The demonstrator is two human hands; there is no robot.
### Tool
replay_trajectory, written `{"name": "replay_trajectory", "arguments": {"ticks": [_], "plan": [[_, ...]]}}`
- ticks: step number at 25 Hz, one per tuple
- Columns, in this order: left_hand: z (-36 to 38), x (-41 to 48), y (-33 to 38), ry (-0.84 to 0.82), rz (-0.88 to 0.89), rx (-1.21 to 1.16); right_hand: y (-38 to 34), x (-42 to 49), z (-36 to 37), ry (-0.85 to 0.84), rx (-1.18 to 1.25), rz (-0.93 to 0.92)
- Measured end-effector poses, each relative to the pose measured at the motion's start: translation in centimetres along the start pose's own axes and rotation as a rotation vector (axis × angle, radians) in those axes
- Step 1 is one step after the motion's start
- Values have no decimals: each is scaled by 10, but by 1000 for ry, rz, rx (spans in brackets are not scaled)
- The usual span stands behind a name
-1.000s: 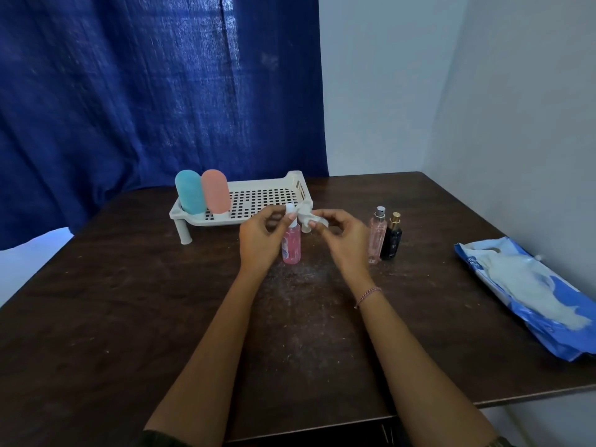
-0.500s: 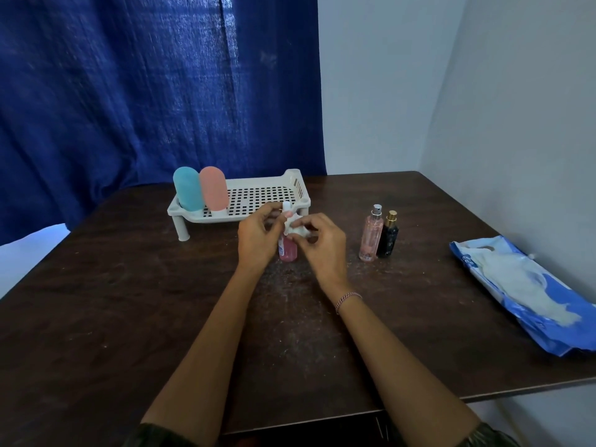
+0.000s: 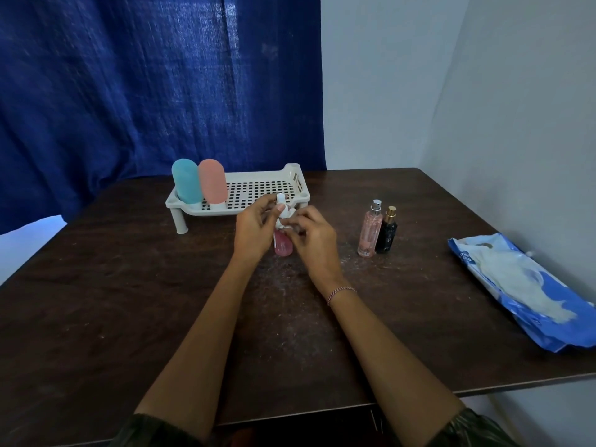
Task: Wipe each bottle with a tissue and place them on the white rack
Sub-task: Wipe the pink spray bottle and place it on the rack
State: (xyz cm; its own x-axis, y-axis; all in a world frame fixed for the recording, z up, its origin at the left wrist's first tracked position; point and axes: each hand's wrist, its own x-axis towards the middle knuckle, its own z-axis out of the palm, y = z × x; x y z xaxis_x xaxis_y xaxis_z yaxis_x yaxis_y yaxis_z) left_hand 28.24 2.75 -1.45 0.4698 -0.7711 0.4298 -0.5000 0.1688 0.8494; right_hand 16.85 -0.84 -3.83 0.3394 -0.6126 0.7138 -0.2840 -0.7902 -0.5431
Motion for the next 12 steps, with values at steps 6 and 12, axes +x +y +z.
{"name": "replay_trajectory", "arguments": {"ticks": [6,12], "plan": [[-1,-1,-3,5,-20,-85,9,-7,7,-312,-240,70],[-3,2,-5,-28,-36,-155,-2,-3,0,-44,-58,-19]]}}
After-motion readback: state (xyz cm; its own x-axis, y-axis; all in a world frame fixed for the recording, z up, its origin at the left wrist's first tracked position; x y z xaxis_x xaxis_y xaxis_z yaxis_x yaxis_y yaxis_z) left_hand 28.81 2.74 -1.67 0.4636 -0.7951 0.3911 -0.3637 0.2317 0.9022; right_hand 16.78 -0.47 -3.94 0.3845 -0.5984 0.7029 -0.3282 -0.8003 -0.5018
